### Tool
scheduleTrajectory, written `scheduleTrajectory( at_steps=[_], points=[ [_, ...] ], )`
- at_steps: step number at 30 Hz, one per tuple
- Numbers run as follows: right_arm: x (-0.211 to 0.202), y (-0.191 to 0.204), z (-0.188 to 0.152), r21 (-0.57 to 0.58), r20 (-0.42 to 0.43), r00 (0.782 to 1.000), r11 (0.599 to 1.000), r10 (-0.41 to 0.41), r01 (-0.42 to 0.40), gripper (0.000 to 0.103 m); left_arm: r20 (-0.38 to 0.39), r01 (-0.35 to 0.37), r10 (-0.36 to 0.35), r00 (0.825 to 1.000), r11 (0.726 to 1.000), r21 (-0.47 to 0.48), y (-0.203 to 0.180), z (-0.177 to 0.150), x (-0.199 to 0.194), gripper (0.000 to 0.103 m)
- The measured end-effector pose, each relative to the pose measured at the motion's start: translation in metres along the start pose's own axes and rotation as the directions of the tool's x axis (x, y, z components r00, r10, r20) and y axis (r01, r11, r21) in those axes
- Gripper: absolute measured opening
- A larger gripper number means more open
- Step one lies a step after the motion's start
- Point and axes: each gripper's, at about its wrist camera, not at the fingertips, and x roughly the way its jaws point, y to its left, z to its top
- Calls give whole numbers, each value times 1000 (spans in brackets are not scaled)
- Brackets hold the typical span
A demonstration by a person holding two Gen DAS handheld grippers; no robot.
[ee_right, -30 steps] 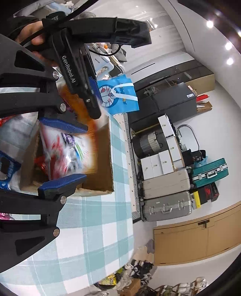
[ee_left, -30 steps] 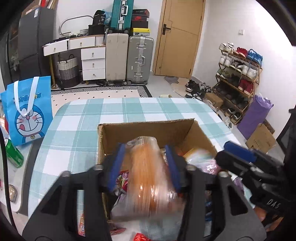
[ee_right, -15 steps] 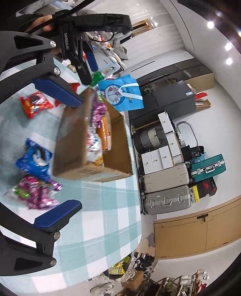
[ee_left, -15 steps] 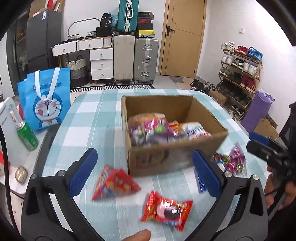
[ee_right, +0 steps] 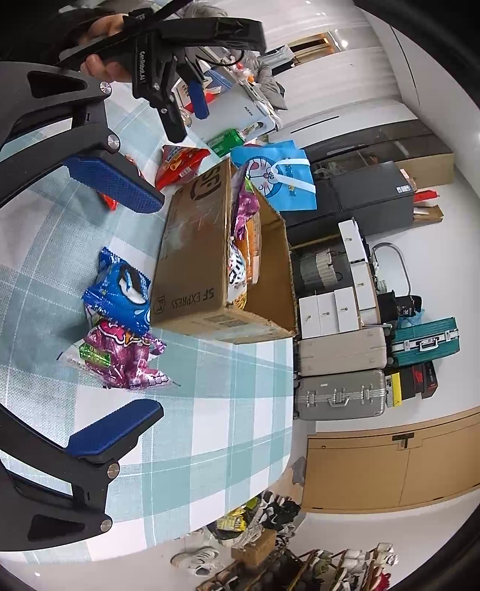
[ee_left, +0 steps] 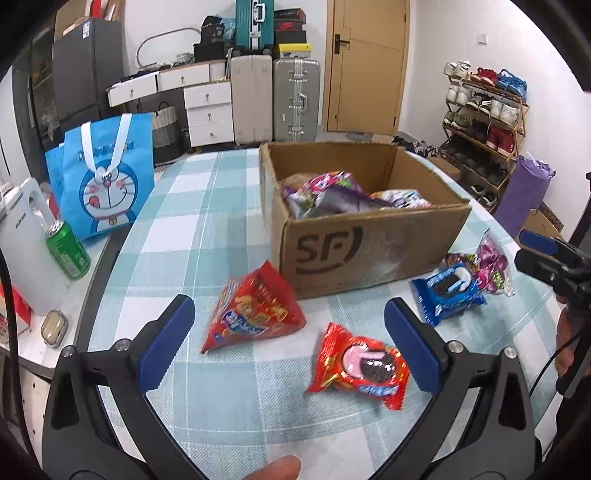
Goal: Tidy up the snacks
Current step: 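Move the right gripper to the purple candy bag while the left moves to the red Oreo pack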
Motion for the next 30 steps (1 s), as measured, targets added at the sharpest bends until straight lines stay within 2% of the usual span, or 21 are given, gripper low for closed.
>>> scheduleTrajectory(
  at_steps=[13,24,30],
  points=[
    [20,-22,-1,52,-89,995,997,-53,57,102,-100,-43,37,994,998,-51,28,-12,36,102],
    [34,-50,-8,117,-158,980,983,-123,142,102,-141,-61,48,989,994,-90,44,-12,53,102],
    [41,-57,-12,139,-187,974,978,-128,155,102,-158,-59,43,987,994,-97,46,-15,59,102]
  ],
)
